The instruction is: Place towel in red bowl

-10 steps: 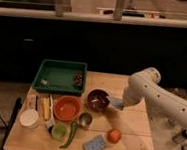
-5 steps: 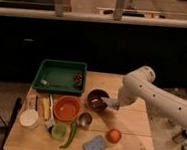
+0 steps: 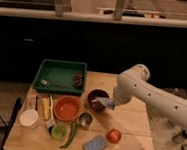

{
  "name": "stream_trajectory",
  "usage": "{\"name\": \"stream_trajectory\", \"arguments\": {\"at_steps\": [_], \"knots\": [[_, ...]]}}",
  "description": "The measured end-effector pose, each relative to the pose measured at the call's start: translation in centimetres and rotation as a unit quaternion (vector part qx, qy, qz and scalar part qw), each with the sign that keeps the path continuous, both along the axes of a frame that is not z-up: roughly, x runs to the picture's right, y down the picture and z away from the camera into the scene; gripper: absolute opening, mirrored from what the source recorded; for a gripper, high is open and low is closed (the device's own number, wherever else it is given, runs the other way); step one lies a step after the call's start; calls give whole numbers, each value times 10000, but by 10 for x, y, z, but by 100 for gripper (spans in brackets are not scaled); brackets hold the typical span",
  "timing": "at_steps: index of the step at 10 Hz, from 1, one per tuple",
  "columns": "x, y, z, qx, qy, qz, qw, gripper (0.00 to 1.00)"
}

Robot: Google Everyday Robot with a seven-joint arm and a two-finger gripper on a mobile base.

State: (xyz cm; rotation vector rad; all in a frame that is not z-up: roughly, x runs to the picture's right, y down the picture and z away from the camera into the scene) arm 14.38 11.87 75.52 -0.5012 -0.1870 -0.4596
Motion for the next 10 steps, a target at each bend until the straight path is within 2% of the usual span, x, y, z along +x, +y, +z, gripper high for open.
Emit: {"name": "stream_trajectory", "arguments": {"at_steps": [3,4,6,10], "knots": [[-19,-2,-6,18,-101,-188,9998,1],[-34,-3,-8,13,-173,-265,9995,1],[-42,-3,-12,0,-228,-314,9992,1],[-72,-4,-19,-48,-433,-553,9975,1]]}}
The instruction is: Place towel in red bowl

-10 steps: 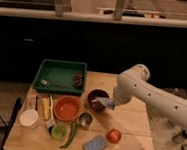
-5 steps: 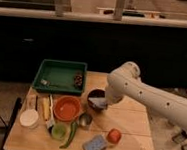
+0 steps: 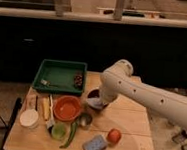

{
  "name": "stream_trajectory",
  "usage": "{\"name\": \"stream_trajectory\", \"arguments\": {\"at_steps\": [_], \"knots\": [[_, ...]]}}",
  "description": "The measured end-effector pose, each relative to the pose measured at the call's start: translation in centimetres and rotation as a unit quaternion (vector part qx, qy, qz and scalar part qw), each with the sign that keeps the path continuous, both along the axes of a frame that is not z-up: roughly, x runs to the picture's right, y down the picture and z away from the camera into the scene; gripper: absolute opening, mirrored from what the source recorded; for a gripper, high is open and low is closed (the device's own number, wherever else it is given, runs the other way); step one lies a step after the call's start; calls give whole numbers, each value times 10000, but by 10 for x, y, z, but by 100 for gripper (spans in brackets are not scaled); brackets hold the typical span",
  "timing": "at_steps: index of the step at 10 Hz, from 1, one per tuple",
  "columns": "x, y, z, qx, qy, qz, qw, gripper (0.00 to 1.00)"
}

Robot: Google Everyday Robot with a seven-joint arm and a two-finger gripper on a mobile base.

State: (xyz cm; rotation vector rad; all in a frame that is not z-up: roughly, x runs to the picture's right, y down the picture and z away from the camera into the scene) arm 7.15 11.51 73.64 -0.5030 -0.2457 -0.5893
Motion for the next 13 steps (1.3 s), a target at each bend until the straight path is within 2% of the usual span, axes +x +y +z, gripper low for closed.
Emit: {"name": "stream_trajectory", "arguments": {"at_steps": [13], "knots": [[-53,9,-3,-232,-356,-465,9980,1]]}}
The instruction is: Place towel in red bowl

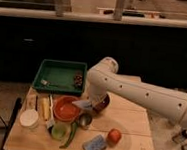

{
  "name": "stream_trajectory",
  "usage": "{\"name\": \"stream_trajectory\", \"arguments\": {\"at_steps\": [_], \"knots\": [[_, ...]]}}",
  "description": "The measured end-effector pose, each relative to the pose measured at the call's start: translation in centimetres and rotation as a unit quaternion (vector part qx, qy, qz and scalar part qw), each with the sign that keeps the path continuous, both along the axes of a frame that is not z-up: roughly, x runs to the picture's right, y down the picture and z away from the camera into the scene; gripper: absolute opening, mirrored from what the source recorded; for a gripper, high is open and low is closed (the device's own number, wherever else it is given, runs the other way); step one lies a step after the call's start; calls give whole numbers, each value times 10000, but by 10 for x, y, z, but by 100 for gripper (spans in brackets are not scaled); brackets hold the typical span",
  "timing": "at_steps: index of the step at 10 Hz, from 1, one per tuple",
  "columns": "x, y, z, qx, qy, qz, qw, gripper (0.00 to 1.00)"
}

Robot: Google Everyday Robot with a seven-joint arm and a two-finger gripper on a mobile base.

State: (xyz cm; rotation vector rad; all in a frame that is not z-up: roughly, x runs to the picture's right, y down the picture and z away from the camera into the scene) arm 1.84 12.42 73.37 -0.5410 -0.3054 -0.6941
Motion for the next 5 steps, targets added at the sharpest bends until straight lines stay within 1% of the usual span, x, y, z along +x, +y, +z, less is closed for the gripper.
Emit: {"name": "stream_trajectory", "arguments": {"at_steps": [1,4,5], "knots": [[-11,1,0,-23,-55,-60,10000,1],[-15,5,2,-84,-102,-148,9998,1],[-25,6,5,-108,-170,-188,9996,1]]}}
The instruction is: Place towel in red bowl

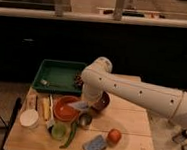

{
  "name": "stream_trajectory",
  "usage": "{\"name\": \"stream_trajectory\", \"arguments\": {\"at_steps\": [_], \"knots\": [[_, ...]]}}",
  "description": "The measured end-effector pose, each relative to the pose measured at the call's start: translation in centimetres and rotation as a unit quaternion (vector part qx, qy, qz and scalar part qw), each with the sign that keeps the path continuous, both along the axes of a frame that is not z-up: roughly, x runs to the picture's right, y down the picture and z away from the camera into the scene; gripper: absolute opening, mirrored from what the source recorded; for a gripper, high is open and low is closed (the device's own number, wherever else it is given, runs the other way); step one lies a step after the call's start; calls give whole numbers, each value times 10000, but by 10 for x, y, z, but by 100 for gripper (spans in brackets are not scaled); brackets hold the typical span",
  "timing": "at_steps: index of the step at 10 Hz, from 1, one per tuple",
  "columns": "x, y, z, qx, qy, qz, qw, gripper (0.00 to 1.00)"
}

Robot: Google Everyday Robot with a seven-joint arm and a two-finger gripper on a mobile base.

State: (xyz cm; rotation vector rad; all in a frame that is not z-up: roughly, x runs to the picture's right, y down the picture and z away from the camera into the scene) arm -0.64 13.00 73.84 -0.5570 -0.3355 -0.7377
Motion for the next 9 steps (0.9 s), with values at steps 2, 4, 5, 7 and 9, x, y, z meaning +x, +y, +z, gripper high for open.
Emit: {"name": "stream_trajectory", "arguments": {"at_steps": [2,4,5,7,9], "knots": [[-5,1,4,-23,-36,-12,10000,1],[-10,2,7,-53,-99,-58,9999,1],[-11,2,11,-73,-116,-73,9999,1],[-15,5,15,-111,-154,-107,9998,1],[-16,6,20,-133,-181,-135,9997,1]]}}
